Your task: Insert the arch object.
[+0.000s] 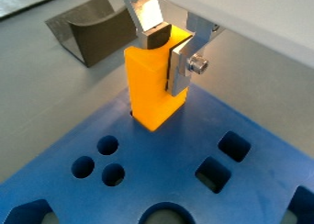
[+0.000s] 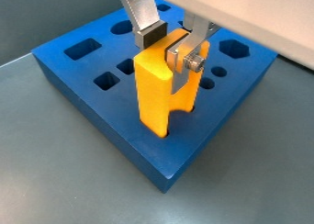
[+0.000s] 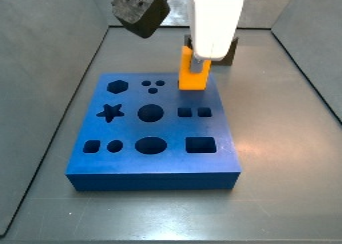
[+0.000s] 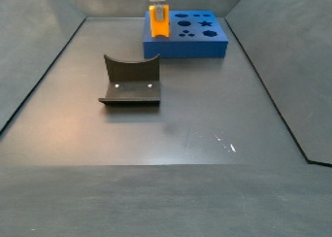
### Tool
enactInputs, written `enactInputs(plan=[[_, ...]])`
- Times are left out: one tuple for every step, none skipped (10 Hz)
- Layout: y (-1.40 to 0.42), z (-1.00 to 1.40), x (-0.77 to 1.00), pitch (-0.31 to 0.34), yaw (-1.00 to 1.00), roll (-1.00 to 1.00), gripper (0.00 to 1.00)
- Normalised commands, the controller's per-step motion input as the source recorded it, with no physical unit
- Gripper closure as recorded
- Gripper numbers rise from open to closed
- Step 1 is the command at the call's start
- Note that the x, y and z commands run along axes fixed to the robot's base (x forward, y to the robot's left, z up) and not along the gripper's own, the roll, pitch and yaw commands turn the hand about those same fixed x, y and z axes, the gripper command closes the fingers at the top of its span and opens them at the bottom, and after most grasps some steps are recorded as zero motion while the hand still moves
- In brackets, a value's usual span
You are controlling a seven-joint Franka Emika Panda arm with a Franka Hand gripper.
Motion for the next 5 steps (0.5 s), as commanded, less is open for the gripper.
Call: enactInputs(plan=[[0.00,-0.15,0.02,-0.037,-0.10,0.00,1.00],[0.02,-0.19,0.00,-0.050,0.00,0.00,1.00],[0.00,-0.07,0.00,-0.066,0.00,-0.04,1.00],[0.03,-0.09,0.00,-0.083,0.00,-0.08,1.00],[0.00,0.00,0.00,-0.051,0.00,-0.01,1.00]])
